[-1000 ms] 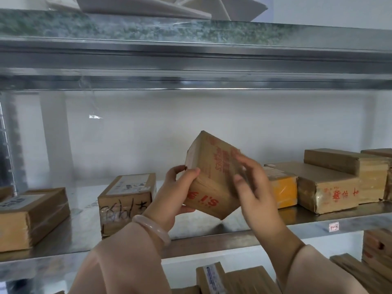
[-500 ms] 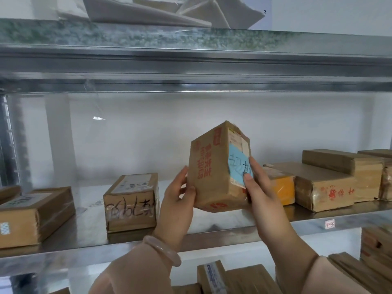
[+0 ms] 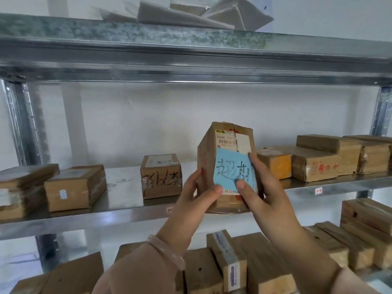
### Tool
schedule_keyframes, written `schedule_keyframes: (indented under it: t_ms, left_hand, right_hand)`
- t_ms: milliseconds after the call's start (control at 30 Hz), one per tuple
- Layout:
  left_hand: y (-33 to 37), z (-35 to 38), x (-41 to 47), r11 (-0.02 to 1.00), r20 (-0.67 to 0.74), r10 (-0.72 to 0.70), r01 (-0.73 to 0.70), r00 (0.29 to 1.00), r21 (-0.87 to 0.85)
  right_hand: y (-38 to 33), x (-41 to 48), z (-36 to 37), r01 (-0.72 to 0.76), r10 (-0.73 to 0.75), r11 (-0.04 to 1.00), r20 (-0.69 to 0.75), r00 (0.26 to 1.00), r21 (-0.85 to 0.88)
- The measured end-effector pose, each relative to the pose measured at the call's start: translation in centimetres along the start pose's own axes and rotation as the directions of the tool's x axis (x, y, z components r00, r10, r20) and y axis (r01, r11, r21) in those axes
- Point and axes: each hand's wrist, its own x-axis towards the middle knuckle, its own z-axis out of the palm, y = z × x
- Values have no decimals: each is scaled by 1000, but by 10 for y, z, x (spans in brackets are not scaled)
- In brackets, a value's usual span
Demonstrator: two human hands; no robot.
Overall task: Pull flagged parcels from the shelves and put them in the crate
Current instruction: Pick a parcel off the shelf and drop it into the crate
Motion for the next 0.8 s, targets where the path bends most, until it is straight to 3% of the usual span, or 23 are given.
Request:
schedule_keyframes:
  t_ms: [200,467,600,800]
  left_hand:
    - [1,-55,-101,996,3,-77,77,997,-33]
    - [-31,-166,-256,964,-191,-262,247,946,-95]
    - [-45,-224,-326,942,-361,-335,313,870,-121]
    - [-61,-295,-414,895,-573,-442,377,690,-237]
  right_hand:
    - [-33,-85,64,-170,169,985,39,985,7]
    - [-51,-211,184,-319,335,942,282,899,-102]
    - [-60,-259,247,-380,399,915,450,799,-137]
    - [-58,-307,335,-396,421,898,643,640,-194]
